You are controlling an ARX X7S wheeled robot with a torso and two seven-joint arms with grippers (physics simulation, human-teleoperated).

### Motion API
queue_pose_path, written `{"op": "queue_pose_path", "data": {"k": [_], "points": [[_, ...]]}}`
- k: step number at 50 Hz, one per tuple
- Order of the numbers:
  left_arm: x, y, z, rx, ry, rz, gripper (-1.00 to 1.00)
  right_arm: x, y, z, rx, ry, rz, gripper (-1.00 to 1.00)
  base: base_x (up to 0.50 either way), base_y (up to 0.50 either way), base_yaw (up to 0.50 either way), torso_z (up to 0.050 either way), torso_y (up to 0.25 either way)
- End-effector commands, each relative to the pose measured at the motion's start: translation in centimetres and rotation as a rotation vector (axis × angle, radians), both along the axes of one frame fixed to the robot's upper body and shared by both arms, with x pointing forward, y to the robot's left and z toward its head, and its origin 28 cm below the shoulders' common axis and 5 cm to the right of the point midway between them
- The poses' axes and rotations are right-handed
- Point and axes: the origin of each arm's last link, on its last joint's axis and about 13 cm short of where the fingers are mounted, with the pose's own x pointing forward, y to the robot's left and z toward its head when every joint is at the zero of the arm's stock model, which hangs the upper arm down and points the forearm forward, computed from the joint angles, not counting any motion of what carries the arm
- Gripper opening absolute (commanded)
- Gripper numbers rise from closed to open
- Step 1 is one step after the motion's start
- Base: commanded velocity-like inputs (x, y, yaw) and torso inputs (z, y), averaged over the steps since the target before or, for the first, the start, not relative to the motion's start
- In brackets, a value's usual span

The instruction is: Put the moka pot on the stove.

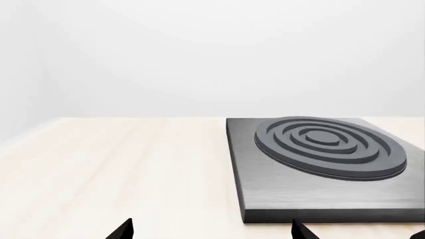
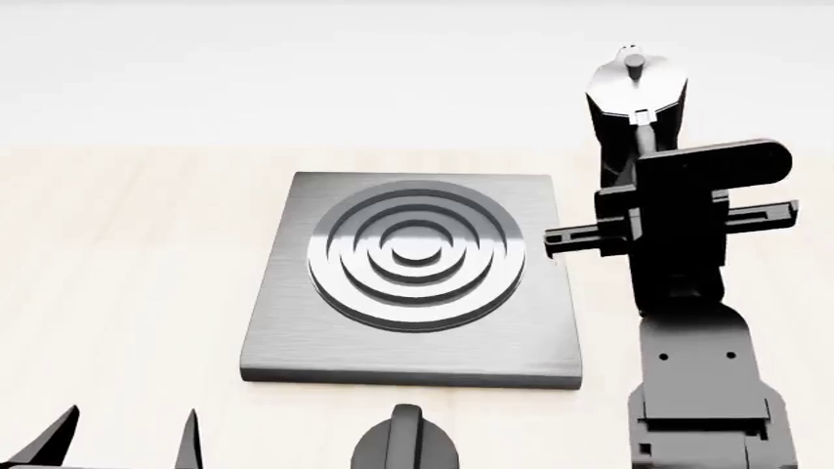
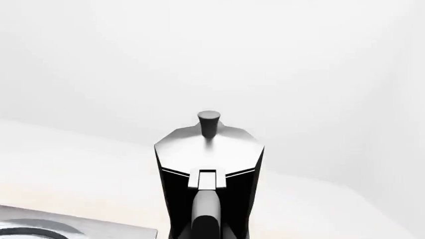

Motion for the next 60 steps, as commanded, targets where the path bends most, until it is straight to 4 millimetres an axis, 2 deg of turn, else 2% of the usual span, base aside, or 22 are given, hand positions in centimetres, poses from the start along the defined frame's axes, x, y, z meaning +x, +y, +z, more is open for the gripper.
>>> {"op": "queue_pose_path", "data": {"k": [1, 29, 60], "points": [[-0.2, 0.1, 0.0, -0.008, -0.014, 0.002, 1.0, 1.6, 2.0, 3.2, 0.032, -0.09, 0.081, -1.0, 0.0, 0.0, 0.0, 0.0, 0.0], [-0.5, 0.1, 0.0, -0.008, -0.016, 0.007, 1.0, 2.6, 6.9, 4.0, 0.121, -0.075, 0.286, -1.0, 0.0, 0.0, 0.0, 0.0, 0.001], [-0.8, 0.1, 0.1, -0.007, -0.017, 0.007, 1.0, 2.5, 8.7, 3.3, 0.218, 0.018, 0.355, -1.0, 0.0, 0.0, 0.0, 0.0, 0.001]]}}
